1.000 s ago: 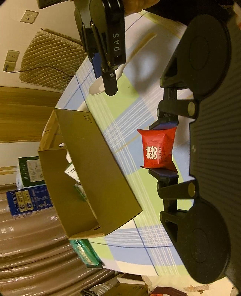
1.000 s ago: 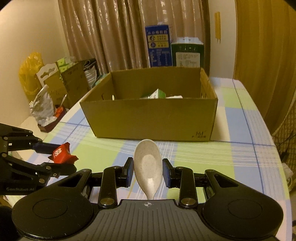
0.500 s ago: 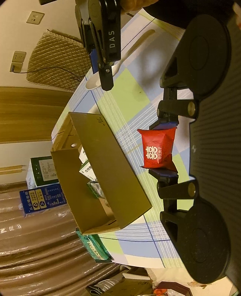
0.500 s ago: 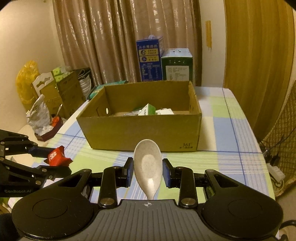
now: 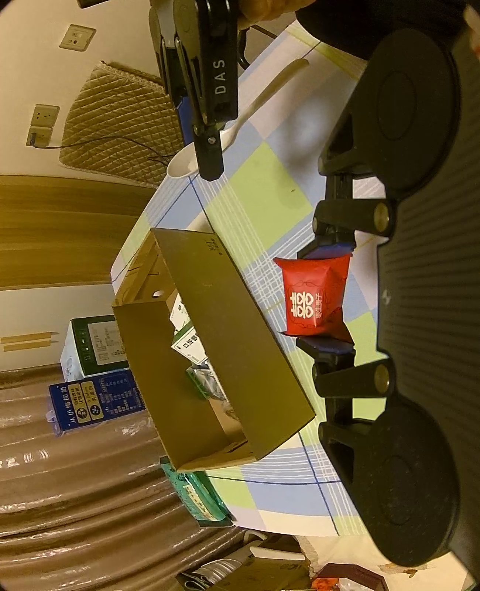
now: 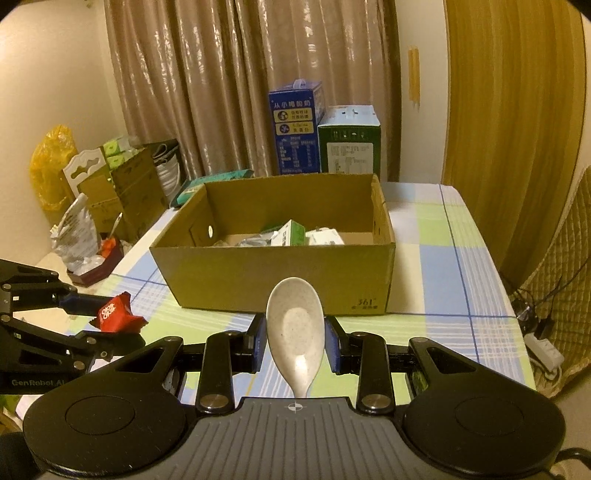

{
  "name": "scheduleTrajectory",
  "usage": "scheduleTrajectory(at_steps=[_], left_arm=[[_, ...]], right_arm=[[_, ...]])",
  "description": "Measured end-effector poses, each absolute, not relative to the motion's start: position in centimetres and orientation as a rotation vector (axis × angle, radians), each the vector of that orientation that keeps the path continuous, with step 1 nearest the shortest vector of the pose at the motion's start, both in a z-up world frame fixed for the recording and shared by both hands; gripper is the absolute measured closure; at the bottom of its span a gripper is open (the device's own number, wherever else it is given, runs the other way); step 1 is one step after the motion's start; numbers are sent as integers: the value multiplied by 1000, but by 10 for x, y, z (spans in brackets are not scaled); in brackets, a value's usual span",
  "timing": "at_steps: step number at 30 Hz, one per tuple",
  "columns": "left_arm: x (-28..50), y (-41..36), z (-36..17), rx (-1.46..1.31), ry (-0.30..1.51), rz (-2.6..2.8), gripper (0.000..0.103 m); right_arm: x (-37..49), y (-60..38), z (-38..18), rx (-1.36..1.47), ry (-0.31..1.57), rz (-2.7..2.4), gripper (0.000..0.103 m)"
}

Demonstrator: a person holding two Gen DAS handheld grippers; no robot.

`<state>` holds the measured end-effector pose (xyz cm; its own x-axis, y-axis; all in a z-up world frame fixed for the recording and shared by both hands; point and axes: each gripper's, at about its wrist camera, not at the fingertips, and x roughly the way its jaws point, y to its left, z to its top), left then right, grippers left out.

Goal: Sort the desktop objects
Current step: 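Carry the red candy and white spoon over the cardboard box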

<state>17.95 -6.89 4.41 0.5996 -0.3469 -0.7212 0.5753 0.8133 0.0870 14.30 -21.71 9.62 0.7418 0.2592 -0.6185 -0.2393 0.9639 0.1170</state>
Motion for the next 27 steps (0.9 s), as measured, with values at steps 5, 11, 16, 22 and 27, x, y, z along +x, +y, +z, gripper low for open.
scheduleTrajectory(at_steps=[5,11,16,22,27], left_arm=[[184,-69,49,326,747,-547,66],[186,-70,52,323,742,-549,66],[187,-70,53,316,743,-551,66],[191,-66,55,299,747,-550,66],[195,-64,58,303,743,-541,66]], right_arm=[[147,-216,99,24,678,276,73],[149,-214,101,18,676,280,73],[152,-213,102,18,678,285,73],[157,-213,106,20,679,285,73],[165,-212,110,12,674,286,73]])
